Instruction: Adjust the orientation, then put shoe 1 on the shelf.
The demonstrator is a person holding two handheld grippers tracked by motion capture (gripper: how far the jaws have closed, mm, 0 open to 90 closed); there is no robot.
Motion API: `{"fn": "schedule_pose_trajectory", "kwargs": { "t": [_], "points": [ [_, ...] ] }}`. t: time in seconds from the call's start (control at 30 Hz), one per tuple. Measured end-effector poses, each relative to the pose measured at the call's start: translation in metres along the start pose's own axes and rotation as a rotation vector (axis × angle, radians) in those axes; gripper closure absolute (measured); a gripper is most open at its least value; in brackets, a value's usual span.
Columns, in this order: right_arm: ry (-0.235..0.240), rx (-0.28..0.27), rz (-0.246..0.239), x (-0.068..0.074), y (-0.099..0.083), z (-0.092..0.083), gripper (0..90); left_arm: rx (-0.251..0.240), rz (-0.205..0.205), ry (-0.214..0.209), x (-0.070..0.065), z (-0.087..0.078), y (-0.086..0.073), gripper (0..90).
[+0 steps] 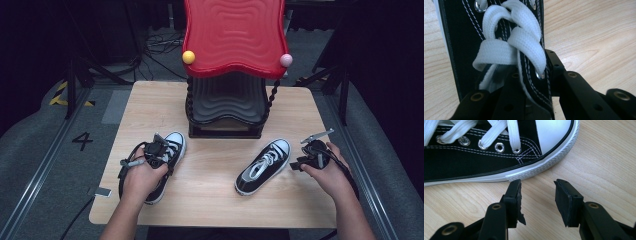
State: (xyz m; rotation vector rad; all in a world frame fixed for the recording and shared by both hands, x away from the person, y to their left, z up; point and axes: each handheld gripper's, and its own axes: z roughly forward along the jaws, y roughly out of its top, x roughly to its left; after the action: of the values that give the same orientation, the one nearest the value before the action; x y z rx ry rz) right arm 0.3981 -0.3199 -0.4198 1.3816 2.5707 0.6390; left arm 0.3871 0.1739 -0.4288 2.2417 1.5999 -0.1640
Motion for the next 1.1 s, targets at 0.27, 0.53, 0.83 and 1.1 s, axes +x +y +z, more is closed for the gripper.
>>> {"fn": "schedule_pose_trajectory", "kwargs": {
  "t": [0.27,0.53,0.83,1.1],
  "points": [
    [-0.002,0.002,0.003,0.000,0.000,0.000,56.8,0.021,-0.026,-0.014,0.002,0.000,0.004,78.4],
    [-0.006,-0.001,-0.003,0.000,-0.001,0.000,56.3,-0.091,-0.001,0.058,-0.008,-0.002,0.006,68.7],
    [-0.001,0.012,-0.008,0.002,-0.003,0.003,55.3,-0.097,0.026,0.076,-0.006,0.002,0.010,84.7],
    [-0.012,0.002,0.003,-0.002,-0.005,-0.001,55.3,-0.097,0.085,0.097,-0.019,-0.009,0.008,87.3]
  ]
}}
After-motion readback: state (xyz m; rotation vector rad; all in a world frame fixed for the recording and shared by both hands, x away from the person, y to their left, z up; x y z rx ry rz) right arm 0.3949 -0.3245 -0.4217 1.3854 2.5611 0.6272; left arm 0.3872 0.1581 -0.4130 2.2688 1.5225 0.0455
